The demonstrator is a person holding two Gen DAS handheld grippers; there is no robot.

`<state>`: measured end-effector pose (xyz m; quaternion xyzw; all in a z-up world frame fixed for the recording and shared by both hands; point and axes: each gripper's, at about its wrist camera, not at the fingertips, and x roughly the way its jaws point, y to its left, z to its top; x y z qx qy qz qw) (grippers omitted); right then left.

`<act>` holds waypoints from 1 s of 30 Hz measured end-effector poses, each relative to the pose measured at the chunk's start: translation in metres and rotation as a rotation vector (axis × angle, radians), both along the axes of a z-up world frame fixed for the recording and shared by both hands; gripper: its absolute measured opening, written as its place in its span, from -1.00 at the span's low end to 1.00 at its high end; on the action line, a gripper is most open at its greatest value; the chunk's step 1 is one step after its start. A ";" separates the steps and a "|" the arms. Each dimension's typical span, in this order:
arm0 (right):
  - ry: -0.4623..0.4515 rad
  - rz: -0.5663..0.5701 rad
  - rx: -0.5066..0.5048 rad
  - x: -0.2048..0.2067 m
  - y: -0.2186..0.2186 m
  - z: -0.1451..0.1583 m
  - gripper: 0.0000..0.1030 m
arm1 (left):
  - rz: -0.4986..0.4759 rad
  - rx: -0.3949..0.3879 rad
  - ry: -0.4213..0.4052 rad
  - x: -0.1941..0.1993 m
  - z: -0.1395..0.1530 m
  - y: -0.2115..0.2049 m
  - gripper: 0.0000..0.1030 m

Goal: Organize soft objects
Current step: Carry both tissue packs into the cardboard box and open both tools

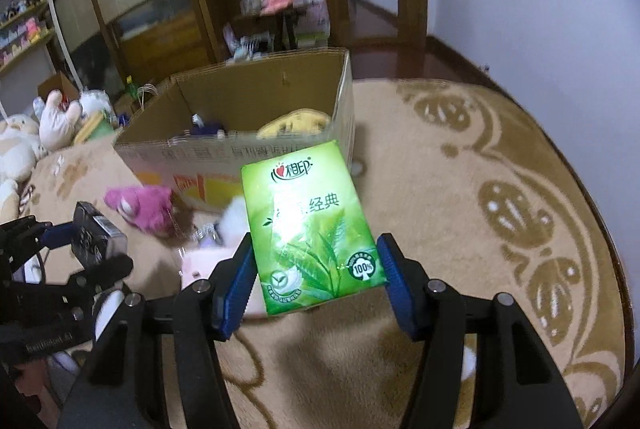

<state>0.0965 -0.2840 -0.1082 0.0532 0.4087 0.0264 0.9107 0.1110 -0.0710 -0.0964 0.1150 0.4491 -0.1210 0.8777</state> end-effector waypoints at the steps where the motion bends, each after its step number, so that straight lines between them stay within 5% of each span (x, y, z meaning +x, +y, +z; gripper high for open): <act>1: -0.018 -0.002 0.007 -0.001 0.000 0.004 0.22 | 0.004 -0.007 -0.029 -0.002 0.005 0.004 0.23; 7: -0.162 0.004 0.029 -0.004 0.000 0.031 0.22 | -0.002 0.016 -0.210 0.004 0.041 0.002 0.23; 13: -0.207 0.026 0.000 0.007 0.009 0.042 0.22 | -0.001 -0.028 -0.304 0.021 0.070 -0.001 0.23; 30: -0.263 0.067 -0.005 0.059 0.021 0.051 0.22 | 0.028 -0.069 -0.324 0.072 0.081 0.005 0.23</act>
